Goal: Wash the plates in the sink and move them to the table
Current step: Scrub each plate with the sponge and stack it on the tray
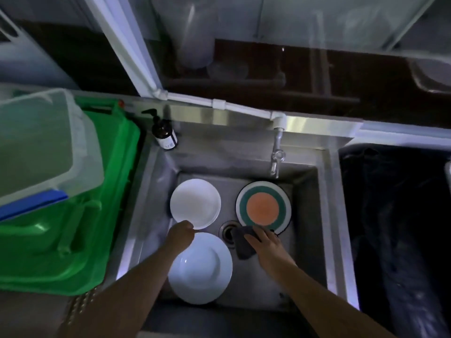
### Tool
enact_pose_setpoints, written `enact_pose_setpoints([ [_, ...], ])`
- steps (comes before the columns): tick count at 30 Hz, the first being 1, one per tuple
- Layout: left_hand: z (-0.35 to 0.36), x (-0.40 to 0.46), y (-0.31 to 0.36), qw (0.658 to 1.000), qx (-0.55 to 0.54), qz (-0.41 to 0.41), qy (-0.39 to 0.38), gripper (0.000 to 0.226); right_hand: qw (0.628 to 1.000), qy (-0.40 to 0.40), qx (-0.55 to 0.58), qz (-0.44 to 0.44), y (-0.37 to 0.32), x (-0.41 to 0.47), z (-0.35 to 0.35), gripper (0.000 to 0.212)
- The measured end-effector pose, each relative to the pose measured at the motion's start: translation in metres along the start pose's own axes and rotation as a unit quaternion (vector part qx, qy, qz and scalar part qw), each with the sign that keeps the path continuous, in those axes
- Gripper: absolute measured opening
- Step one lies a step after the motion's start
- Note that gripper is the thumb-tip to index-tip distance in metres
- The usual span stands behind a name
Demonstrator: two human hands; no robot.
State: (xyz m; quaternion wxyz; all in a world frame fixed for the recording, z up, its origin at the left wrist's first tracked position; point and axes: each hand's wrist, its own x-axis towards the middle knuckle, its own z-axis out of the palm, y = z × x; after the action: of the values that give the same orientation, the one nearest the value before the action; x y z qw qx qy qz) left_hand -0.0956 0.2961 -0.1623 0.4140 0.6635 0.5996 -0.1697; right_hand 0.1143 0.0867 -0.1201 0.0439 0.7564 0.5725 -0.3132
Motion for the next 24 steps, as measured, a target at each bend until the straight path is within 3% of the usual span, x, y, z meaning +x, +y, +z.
enact_pose_setpoints([
  [3, -0.004, 0.026, -0.013, 0.986, -0.147, -0.075, 0.006, 0.031, 1.000, 0.011, 0.001, -0.002, -0.004, 0.017, 0.019, 0.071],
  [4, -0.002, 0.035, -0.016, 0.984, -0.151, -0.090, 0.035, 0.038, 1.000, -0.003, 0.000, 0.008, -0.006, 0.021, 0.023, 0.070],
  [7, 0.008, 0.065, -0.028, 0.979, -0.162, -0.123, 0.015, 0.044, 0.999, -0.022, 0.004, 0.038, -0.009, 0.032, 0.035, 0.073],
  [9, 0.024, 0.098, -0.045, 0.966, -0.214, -0.145, 0.001, 0.049, 0.999, -0.025, 0.008, 0.037, -0.008, 0.037, 0.047, 0.075],
  [13, 0.049, 0.137, -0.069, 0.925, -0.338, -0.175, 0.016, 0.081, 0.999, -0.023, 0.010, 0.048, -0.008, 0.039, 0.054, 0.071],
  [16, 0.043, 0.124, -0.053, 0.893, -0.399, -0.206, 0.041, 0.071, 0.998, -0.032, 0.008, 0.049, -0.007, 0.037, 0.053, 0.069],
  [21, 0.023, 0.095, -0.023, 0.812, -0.520, -0.254, 0.075, 0.010, 0.997, -0.010, 0.023, 0.066, -0.001, 0.029, 0.058, 0.068],
  [24, 0.019, 0.095, -0.023, 0.777, -0.572, -0.258, 0.045, 0.014, 0.997, -0.015, 0.020, 0.074, 0.003, 0.025, 0.055, 0.066],
])
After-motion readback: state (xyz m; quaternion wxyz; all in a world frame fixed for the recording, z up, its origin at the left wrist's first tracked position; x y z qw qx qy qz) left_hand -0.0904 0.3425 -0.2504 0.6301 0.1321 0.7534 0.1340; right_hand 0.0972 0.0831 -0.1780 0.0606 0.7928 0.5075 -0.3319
